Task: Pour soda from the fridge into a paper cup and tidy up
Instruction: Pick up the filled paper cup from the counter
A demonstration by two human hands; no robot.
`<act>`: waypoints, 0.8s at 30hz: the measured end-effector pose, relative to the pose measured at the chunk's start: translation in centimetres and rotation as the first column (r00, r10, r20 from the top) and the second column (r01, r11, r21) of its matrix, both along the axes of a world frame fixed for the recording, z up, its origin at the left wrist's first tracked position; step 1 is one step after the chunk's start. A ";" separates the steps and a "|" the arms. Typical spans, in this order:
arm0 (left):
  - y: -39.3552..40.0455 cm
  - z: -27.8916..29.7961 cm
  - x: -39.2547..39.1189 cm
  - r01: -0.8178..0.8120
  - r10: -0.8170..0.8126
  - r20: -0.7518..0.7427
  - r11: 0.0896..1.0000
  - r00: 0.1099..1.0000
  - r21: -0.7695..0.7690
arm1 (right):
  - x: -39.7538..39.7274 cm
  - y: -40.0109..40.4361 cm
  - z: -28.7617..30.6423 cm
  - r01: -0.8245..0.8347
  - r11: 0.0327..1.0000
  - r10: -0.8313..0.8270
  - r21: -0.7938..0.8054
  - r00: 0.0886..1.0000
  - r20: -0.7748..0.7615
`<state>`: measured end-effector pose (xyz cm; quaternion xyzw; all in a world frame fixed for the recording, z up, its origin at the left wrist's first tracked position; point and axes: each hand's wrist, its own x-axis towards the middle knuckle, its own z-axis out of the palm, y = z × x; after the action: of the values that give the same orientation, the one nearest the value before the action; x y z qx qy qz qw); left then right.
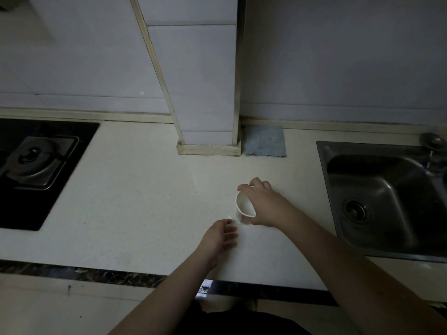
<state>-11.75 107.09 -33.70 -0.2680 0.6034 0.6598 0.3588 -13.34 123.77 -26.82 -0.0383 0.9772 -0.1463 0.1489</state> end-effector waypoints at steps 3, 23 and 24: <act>0.2 0.0 -0.2 0.005 -0.005 0.006 1.000 1.000 -0.004 | 0.1 0.1 0.2 -0.013 1.000 0.014 0.020 1.000 -0.016; 2.0 1.9 -1.6 -0.029 0.028 0.006 0.979 1.000 0.203 | 1.0 0.2 4.7 -0.003 0.996 -0.007 -0.091 0.994 -0.108; 2.0 1.9 -1.6 -0.026 0.026 0.002 0.979 1.000 0.200 | 1.1 0.3 4.8 0.005 0.994 -0.017 -0.112 0.994 -0.109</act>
<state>-13.36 109.08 -31.76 -0.2382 0.5306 0.7216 0.3754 -12.24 124.11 -22.05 -0.0491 0.9744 -0.1992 0.0916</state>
